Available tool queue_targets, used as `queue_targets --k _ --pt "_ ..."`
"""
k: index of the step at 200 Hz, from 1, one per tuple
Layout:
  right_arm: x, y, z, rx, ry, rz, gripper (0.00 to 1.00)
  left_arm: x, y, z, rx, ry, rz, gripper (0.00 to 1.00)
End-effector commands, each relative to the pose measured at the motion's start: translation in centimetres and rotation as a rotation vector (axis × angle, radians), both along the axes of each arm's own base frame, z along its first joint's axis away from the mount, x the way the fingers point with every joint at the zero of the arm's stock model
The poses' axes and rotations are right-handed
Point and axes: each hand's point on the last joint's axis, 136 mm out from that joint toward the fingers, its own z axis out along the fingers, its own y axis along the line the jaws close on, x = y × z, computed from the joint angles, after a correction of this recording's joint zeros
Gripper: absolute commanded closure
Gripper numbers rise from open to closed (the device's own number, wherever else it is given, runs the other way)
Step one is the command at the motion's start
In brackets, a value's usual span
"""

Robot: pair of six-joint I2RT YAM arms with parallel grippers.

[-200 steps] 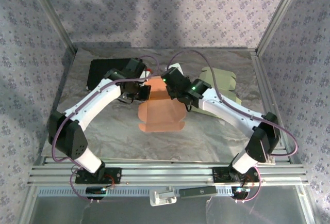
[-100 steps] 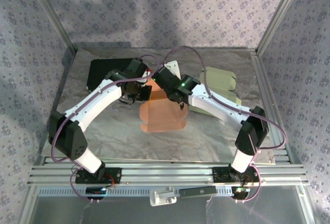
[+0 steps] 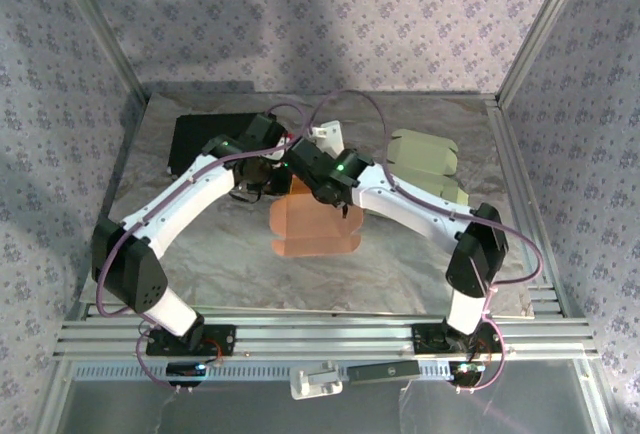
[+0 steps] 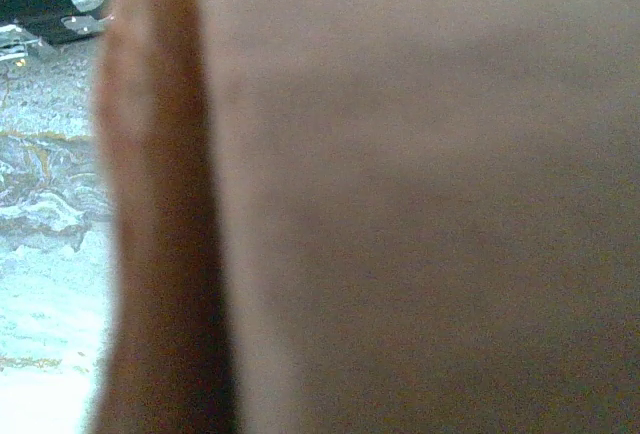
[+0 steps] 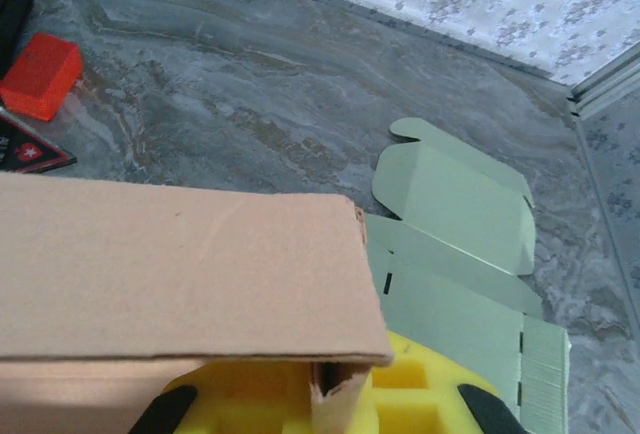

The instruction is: Fold the paper box

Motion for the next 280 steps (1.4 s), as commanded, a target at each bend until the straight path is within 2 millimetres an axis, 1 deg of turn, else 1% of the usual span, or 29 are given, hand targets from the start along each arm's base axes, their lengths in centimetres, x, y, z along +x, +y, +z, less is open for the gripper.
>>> queue_targets --k 1,20,32,51,60,78,87,97,109,119,150,160,172,187,206,219,237,265,268,272,280 --pt "-0.9 0.4 -0.7 0.017 0.049 0.104 0.87 -0.2 0.2 1.8 -0.015 -0.052 0.014 1.0" --pt "-1.5 0.6 -1.1 0.075 0.068 0.133 0.79 -0.1 0.4 1.8 -0.03 -0.061 0.053 1.0" --pt "-1.8 0.7 -1.3 0.105 0.084 0.149 0.73 -0.1 0.4 1.7 -0.037 -0.056 0.07 1.0" --pt "-2.2 1.2 -1.3 0.165 0.098 0.179 0.64 -0.1 0.3 1.4 -0.037 -0.05 0.08 1.0" --pt "-2.4 1.4 -0.8 0.195 0.089 0.192 0.59 -0.1 0.2 1.1 -0.033 -0.044 0.081 1.0" --pt "-2.6 1.2 0.1 0.227 0.076 0.192 0.54 -0.1 0.0 1.0 -0.025 -0.048 0.08 1.0" --pt "-2.5 0.9 0.5 0.233 0.069 0.177 0.53 -0.2 0.0 0.9 -0.024 -0.047 0.08 1.0" --pt "-2.3 0.4 0.6 0.231 0.069 0.153 0.52 -0.2 0.0 0.9 -0.026 -0.051 0.082 1.0" --pt "-1.9 -0.2 0.3 0.222 0.072 0.122 0.55 -0.2 -0.1 1.0 -0.028 -0.055 0.08 1.0" --pt "-1.5 -0.6 -0.2 0.206 0.084 0.1 0.59 -0.2 -0.1 1.2 -0.032 -0.059 0.079 1.0" --pt "-0.8 -0.9 -1.8 0.146 0.112 0.045 0.64 -0.3 -0.2 1.4 -0.036 -0.064 0.076 1.0" --pt "-0.7 -1.0 -2.0 0.133 0.107 0.026 0.66 -0.3 -0.2 1.4 -0.036 -0.062 0.076 1.0" --pt "-0.6 -1.2 -1.9 0.127 0.092 0.004 0.71 -0.3 -0.3 1.3 -0.036 -0.061 0.074 1.0" --pt "-0.5 -1.5 -1.9 0.114 0.08 -0.023 0.8 -0.3 -0.3 1.2 -0.032 -0.061 0.075 1.0" --pt "-0.6 -2.0 -1.6 0.068 0.063 -0.071 1.0 -0.2 -0.1 1.1 -0.023 -0.067 0.09 1.0" --pt "-1.0 -2.5 -1.5 0.03 0.06 -0.123 1.0 0.0 0.2 1.2 -0.022 -0.09 0.112 1.0" --pt "-1.4 -2.6 -1.5 0.005 0.056 -0.153 1.0 0.4 0.3 1.6 -0.033 -0.148 0.14 1.0" --pt "-1.9 -2.2 -2.2 0.057 0.076 -0.14 1.0 0.6 0.6 2.4 -0.063 -0.21 0.158 1.0" --pt "-2.0 -2.1 -2.2 0.064 0.079 -0.137 1.0 0.5 0.6 2.5 -0.065 -0.21 0.154 0.97" --pt "-2.0 -2.1 -2.2 0.071 0.081 -0.134 1.0 0.8 0.3 3.0 -0.086 -0.231 0.151 0.89" --pt "-2.1 -2.0 -2.3 0.084 0.087 -0.13 1.0 0.9 0.2 3.4 -0.098 -0.247 0.142 0.81"
